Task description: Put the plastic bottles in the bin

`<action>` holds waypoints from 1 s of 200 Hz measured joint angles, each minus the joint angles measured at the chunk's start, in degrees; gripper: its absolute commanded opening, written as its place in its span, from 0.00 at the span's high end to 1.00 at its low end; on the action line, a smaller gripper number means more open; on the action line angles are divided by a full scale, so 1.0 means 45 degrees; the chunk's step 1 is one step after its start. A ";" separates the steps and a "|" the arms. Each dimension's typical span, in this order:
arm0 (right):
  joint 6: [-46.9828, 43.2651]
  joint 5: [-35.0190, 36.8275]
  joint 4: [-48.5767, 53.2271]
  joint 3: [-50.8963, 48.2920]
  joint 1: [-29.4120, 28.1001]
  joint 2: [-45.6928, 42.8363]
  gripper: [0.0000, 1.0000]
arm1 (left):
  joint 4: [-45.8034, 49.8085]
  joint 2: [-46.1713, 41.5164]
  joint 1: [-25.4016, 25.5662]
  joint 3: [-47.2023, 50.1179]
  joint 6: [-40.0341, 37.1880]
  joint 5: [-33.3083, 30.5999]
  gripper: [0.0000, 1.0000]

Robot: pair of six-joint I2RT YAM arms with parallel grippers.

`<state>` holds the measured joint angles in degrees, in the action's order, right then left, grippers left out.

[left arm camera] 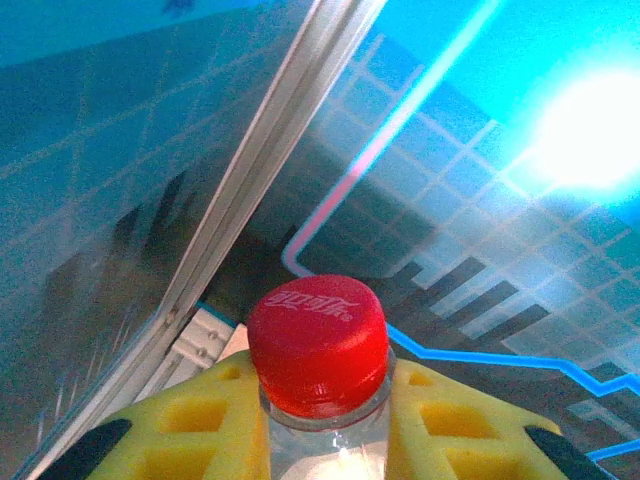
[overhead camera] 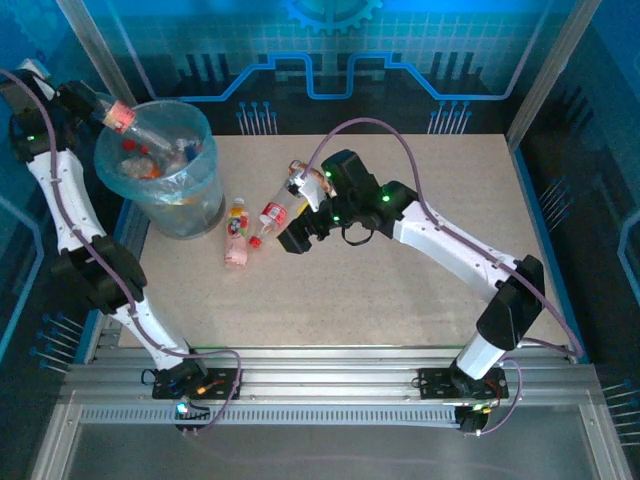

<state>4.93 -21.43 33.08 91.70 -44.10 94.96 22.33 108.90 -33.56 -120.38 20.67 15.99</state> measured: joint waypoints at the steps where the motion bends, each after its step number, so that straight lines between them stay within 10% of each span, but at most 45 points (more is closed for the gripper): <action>1: 0.0000 0.0000 0.0005 0.0005 0.0000 0.0015 0.03 | -0.0034 -0.0010 0.0010 0.0024 -0.0015 0.0000 1.00; 124: 0.0155 -0.0350 -0.0015 0.0151 -0.0034 0.0525 0.05 | -0.7038 -0.3186 0.1899 0.4619 -0.2817 -0.3536 1.00; 200: 0.0257 -0.0355 -0.0015 0.0151 -0.0131 0.0529 0.05 | -0.7407 -0.3113 0.1948 0.5629 -0.3993 -0.4104 1.00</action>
<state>6.09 -23.03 33.01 92.38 -44.69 97.34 -11.00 94.89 -24.80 -95.04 2.70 -2.48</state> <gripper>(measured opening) 0.952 0.249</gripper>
